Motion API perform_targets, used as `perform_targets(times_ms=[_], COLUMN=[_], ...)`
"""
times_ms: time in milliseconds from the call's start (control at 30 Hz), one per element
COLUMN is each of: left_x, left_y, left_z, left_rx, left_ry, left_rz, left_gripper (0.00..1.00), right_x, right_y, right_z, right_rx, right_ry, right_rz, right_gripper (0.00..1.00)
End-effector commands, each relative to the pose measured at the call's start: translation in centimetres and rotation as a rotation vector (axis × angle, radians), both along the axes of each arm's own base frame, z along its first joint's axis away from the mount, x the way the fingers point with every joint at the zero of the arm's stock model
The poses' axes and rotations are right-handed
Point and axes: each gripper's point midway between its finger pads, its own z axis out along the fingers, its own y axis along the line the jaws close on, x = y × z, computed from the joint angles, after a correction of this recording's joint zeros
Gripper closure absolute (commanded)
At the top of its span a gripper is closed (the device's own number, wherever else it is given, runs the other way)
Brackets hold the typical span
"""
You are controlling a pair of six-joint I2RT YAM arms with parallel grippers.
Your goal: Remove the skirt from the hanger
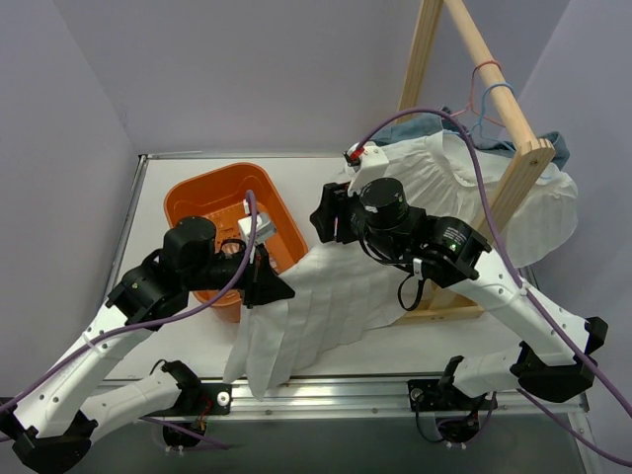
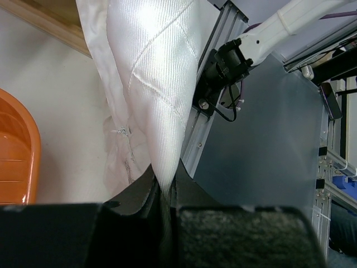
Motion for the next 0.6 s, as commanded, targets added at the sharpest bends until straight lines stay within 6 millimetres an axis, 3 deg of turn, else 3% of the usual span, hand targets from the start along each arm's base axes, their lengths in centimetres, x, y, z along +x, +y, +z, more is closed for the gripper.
perform_targets(times_ms=[0, 67, 200, 267, 300, 533, 567], left_x=[-0.1, -0.2, -0.3, -0.4, -0.3, -0.4, -0.4], left_y=[-0.5, -0.4, -0.4, -0.4, -0.4, -0.3, -0.2], left_z=[5.1, 5.3, 5.6, 5.7, 5.7, 5.2, 5.2], left_rx=[-0.117, -0.121, -0.130, -0.129, -0.130, -0.113, -0.110], left_ry=[-0.125, -0.128, -0.128, -0.127, -0.128, -0.121, -0.122], left_rz=[-0.041, -0.042, -0.045, -0.047, -0.045, -0.048, -0.044], left_gripper=[0.98, 0.98, 0.98, 0.98, 0.98, 0.98, 0.98], right_x=[0.2, 0.0, -0.2, -0.2, -0.1, 0.2, 0.2], right_y=[0.5, 0.6, 0.3, 0.0, -0.1, -0.8, -0.9], right_z=[0.6, 0.6, 0.2, 0.0, 0.0, 0.1, 0.1], right_rx=[0.038, 0.038, 0.025, 0.019, 0.018, -0.001, -0.006], right_ry=[-0.020, -0.017, -0.013, -0.012, -0.013, -0.021, -0.022], right_rz=[-0.024, -0.015, -0.026, -0.043, -0.054, -0.086, -0.089], right_gripper=[0.57, 0.63, 0.67, 0.88, 0.92, 0.78, 0.72])
